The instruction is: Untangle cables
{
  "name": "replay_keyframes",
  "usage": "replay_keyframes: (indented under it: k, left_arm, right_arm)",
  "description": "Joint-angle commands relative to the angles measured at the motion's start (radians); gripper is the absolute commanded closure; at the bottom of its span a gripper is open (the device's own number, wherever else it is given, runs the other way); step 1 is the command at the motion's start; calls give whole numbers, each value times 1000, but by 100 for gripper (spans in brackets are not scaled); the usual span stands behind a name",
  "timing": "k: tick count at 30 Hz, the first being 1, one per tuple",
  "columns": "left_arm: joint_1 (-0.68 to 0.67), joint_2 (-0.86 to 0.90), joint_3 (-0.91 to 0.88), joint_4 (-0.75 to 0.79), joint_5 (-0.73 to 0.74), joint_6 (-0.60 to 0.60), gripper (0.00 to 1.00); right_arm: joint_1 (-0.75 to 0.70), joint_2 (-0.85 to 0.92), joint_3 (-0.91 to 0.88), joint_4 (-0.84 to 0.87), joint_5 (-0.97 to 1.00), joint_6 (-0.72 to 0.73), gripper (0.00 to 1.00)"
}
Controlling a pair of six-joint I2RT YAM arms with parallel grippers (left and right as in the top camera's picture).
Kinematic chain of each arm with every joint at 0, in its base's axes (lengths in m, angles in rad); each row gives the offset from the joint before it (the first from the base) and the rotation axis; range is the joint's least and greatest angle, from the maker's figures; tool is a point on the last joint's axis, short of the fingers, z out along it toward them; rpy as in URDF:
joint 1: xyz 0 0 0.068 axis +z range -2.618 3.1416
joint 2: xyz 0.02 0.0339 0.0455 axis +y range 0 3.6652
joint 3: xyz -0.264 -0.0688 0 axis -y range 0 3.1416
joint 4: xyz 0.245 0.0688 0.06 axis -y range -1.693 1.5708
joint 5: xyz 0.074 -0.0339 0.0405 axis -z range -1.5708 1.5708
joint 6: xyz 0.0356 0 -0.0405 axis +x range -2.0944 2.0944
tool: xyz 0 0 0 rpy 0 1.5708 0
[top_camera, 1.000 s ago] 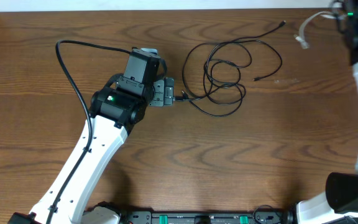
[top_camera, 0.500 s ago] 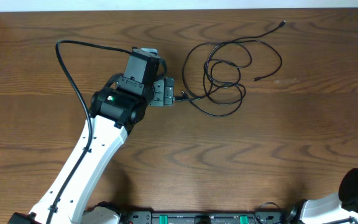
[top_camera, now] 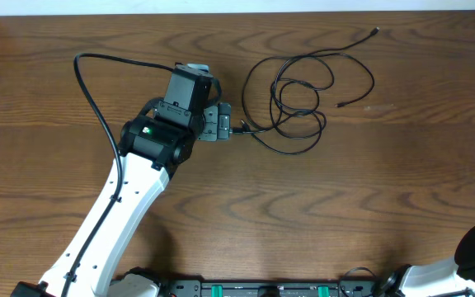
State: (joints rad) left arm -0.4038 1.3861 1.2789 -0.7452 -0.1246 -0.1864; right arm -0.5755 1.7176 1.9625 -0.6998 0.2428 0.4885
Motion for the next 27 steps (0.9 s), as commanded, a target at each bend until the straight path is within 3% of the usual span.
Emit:
replay_keyframes:
  k: [1,24,27]
  left_arm:
    - [3,8,1,-3,5,-3,2]
    - [3,8,1,-3,5,-3,2]
    - [3,8,1,-3,5,-3,3]
  right_arm:
    - [-23,10,12,-3,75,-71,99]
    - [-99,183,11,-68,81,-78,99]
    - [-100,188,11,-76,80,-77,92]
